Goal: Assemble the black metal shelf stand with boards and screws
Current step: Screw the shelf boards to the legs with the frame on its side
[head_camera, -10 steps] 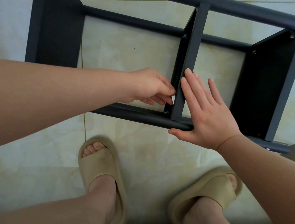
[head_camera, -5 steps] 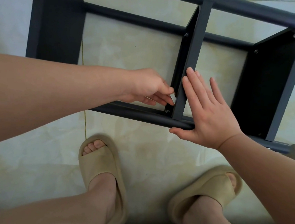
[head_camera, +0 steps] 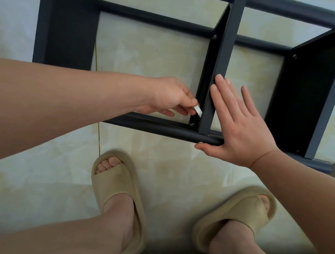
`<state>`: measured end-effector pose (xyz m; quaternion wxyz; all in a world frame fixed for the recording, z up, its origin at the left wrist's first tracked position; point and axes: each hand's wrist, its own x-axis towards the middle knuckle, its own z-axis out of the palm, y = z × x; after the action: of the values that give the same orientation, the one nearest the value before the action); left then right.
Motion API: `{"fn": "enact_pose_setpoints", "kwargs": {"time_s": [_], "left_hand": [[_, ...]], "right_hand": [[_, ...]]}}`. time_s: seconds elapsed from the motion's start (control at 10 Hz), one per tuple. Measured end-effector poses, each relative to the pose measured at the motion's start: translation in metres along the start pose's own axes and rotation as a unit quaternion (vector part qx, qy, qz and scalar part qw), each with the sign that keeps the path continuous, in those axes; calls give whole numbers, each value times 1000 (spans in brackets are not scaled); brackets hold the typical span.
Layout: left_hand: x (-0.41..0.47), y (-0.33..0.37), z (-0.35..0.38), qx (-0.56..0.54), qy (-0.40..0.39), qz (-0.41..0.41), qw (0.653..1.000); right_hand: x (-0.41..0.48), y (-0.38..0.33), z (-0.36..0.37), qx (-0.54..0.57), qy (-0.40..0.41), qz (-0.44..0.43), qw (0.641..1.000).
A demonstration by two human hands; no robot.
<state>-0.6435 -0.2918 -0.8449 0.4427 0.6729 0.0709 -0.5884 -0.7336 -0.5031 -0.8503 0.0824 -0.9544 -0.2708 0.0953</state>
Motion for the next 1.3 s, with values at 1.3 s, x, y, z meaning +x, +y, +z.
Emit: {"fn": "enact_pose_setpoints", "kwargs": {"time_s": [1.3], "left_hand": [[1, 5, -8, 200, 20, 139, 970]], "right_hand": [[0, 2, 2, -4, 13, -3, 1000]]}}
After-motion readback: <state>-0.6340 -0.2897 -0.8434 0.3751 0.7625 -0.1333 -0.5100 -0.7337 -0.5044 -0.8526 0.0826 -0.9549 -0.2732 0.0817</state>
